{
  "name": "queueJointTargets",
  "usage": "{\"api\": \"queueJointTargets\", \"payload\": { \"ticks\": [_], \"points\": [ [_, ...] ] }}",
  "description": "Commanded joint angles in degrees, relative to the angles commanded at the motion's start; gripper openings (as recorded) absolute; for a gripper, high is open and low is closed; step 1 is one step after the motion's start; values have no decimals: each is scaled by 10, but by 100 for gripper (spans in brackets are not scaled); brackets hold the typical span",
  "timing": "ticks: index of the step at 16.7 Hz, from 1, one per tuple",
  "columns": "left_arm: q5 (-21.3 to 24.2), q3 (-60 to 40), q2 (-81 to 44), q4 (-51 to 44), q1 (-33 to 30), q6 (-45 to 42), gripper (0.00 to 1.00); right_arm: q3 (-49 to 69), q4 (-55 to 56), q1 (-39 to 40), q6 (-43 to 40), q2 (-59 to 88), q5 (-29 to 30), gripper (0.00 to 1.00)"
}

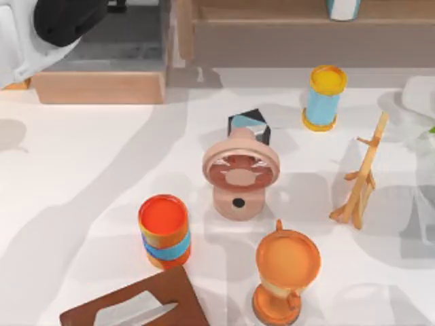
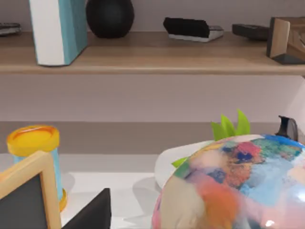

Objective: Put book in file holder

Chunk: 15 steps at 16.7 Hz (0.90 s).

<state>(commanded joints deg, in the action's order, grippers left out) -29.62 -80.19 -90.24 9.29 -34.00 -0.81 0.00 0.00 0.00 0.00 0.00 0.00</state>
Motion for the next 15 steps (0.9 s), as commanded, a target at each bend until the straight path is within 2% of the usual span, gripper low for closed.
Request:
{"api": "queueJointTargets", "payload": {
  "ticks": [5, 9, 12, 15],
  "points": [
    [-90, -279, -308, 26, -92, 1, 100, 0, 0, 0, 0, 0, 0, 100],
    [-146, -469, -505, 43, -141, 2, 100, 0, 0, 0, 0, 0, 0, 100],
    [-175, -573, -609, 52, -163, 3, 100, 0, 0, 0, 0, 0, 0, 100],
    [-190, -630, -665, 56, -174, 3, 100, 0, 0, 0, 0, 0, 0, 100]
  ]
}}
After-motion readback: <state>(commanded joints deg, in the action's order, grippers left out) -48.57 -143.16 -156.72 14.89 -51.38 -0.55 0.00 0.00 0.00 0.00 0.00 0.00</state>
